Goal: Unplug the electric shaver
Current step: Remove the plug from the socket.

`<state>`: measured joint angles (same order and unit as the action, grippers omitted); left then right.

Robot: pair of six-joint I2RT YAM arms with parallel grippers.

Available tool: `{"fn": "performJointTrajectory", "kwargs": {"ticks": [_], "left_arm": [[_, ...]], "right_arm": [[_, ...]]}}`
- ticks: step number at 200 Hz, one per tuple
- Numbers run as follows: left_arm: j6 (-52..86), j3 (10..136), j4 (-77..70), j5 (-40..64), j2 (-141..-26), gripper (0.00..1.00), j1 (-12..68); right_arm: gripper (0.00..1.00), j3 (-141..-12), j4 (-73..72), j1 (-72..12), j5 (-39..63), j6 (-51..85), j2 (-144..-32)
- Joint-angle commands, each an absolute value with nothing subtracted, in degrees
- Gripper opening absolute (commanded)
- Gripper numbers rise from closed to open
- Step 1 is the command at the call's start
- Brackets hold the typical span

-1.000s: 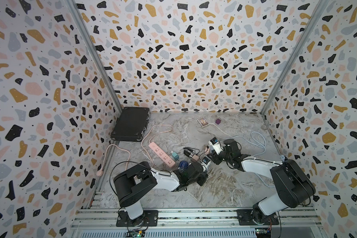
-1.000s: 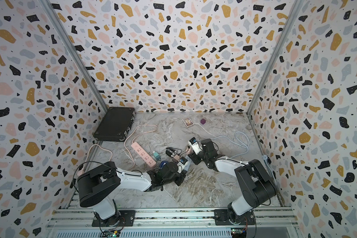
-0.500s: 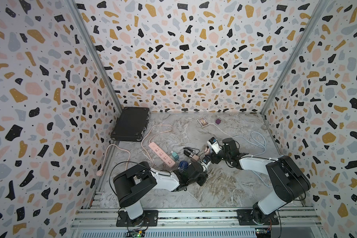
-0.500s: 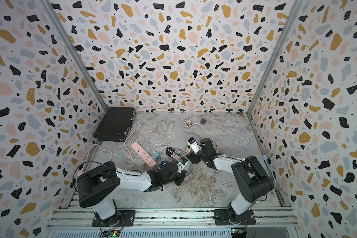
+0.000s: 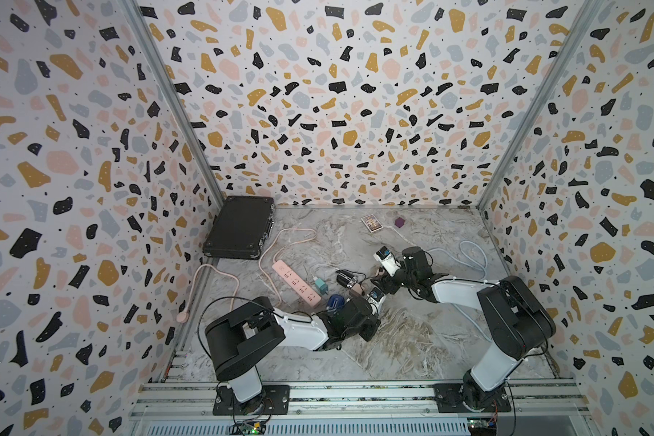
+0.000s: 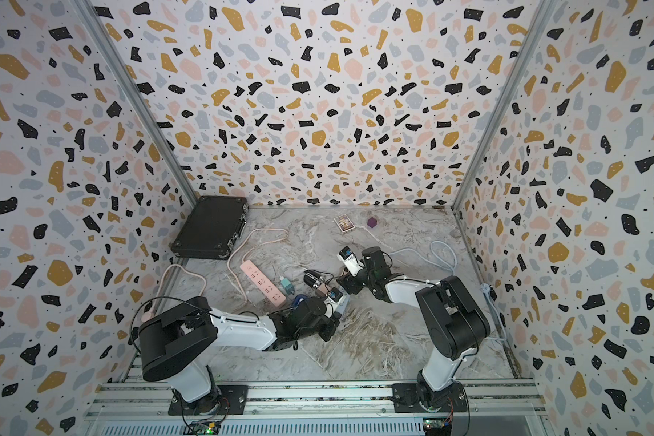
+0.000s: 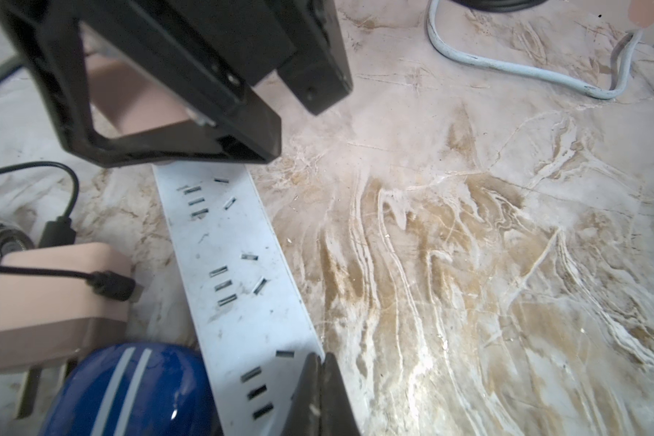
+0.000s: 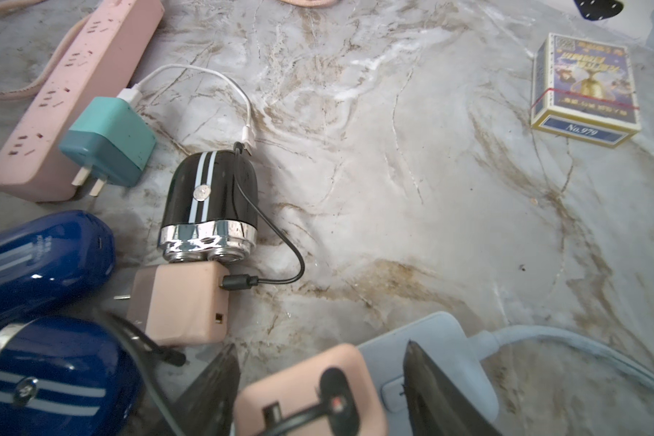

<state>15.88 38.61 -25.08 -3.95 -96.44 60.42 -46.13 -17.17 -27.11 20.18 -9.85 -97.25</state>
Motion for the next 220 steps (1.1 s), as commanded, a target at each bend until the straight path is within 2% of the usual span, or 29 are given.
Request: {"fn": "performJointTrajectory", "kwargs": {"ticks": [1, 36, 68, 95, 127, 156, 200, 220], "left_arm": [[15.8, 37.1, -21.6, -4.5, -95.8, 0.00, 60.4], [16.0, 37.2, -21.7, -4.3, -96.1, 0.00, 60.4], [16.0, 37.3, -21.9, -4.2, -96.3, 0.00, 60.4], [16.0, 37.3, -21.8, -4.4, -96.2, 0.00, 60.3], [16.0, 37.3, -21.8, -4.4, -96.2, 0.00, 60.4], [15.9, 37.2, -21.7, -4.6, -96.1, 0.00, 60.4], [15.8, 37.1, -20.9, -5.1, -95.3, 0.00, 60.4], [15.5, 37.2, -20.3, -5.4, -94.7, 0.00, 60.4]], "right_arm": [[0.68, -46.4, -16.3, -27.0, 21.1, -10.6, -96.5], [0.67, -44.8, -16.3, -27.0, 20.3, -10.5, -94.7], [0.59, -45.3, -15.5, -27.1, 20.2, -10.5, -95.6], [0.48, -45.4, -15.4, -27.0, 20.2, -10.4, -95.5], [0.41, -45.1, -15.7, -26.9, 20.8, -10.4, -95.1], [0.18, -45.2, -15.0, -26.9, 21.0, -10.3, -94.9], [0.06, -43.5, -12.2, -27.0, 18.7, -8.1, -91.0], [0.04, -40.9, -12.1, -27.2, 17.5, -6.2, -87.5]]}}
